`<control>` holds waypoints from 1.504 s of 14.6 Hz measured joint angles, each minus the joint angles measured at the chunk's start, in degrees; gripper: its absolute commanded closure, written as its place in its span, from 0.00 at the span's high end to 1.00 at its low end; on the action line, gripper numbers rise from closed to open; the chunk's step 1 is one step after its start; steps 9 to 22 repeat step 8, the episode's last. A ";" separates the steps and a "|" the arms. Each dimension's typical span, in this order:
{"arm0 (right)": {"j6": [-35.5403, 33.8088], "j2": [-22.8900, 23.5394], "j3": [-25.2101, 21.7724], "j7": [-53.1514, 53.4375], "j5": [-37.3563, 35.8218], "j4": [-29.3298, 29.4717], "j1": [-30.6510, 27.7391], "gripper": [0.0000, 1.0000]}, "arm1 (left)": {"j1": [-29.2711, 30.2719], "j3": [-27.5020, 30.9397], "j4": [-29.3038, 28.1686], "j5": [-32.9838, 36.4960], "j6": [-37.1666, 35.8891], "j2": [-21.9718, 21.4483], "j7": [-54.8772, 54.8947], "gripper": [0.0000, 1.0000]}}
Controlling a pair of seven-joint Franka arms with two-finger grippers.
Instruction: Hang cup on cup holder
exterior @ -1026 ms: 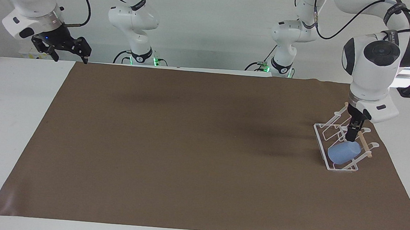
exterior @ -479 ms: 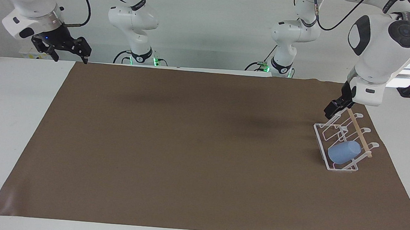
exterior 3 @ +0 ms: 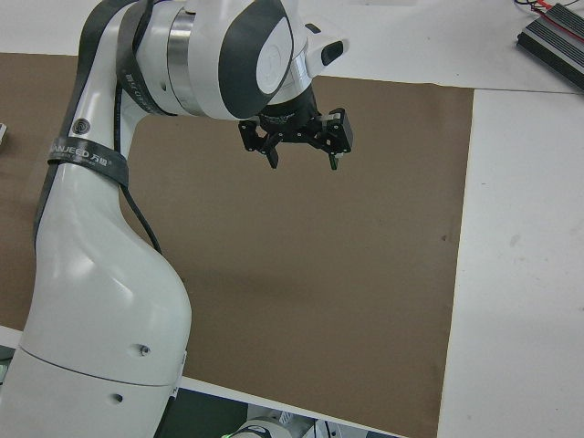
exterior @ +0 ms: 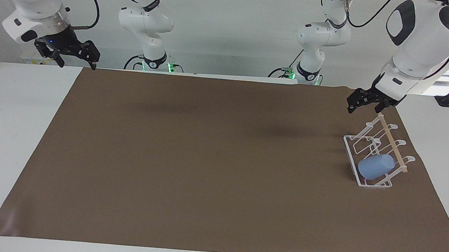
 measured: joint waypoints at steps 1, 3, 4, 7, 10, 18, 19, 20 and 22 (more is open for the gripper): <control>0.00 0.00 0.00 0.00 0.00 0.00 0.00 1.00 | -0.09 -0.29 0.19 -0.04 -0.02 -0.16 2.76 1.00; 0.00 0.00 0.00 0.00 0.00 0.00 0.00 1.00 | -0.35 -0.80 0.48 -0.49 -0.03 -0.16 5.21 1.00; 0.00 0.00 0.00 0.00 0.00 0.00 0.00 1.00 | -0.66 -0.90 0.56 -0.64 -0.11 -0.16 5.37 1.00; 0.00 0.00 0.00 0.00 0.00 0.00 0.00 1.00 | -1.09 -1.01 1.23 -0.69 -0.39 -0.12 5.37 1.00; 0.00 0.00 0.00 0.00 0.00 0.00 0.00 1.00 | -1.08 -0.99 1.46 -0.70 -0.45 -0.05 5.31 1.00; 0.00 0.00 0.00 0.00 0.00 0.00 0.00 1.00 | -1.08 -0.99 1.46 -0.70 -0.45 -0.05 5.31 1.00; 0.00 0.00 0.00 0.00 0.00 0.00 0.00 1.00 | -1.08 -0.99 1.46 -0.70 -0.45 -0.05 5.31 1.00; 0.00 0.00 0.00 0.00 0.00 0.00 0.00 1.00 | -1.08 -0.99 1.46 -0.70 -0.45 -0.05 5.31 1.00; 0.00 0.00 0.00 0.00 0.00 0.00 0.00 1.00 | -1.08 -0.99 1.46 -0.70 -0.45 -0.05 5.31 1.00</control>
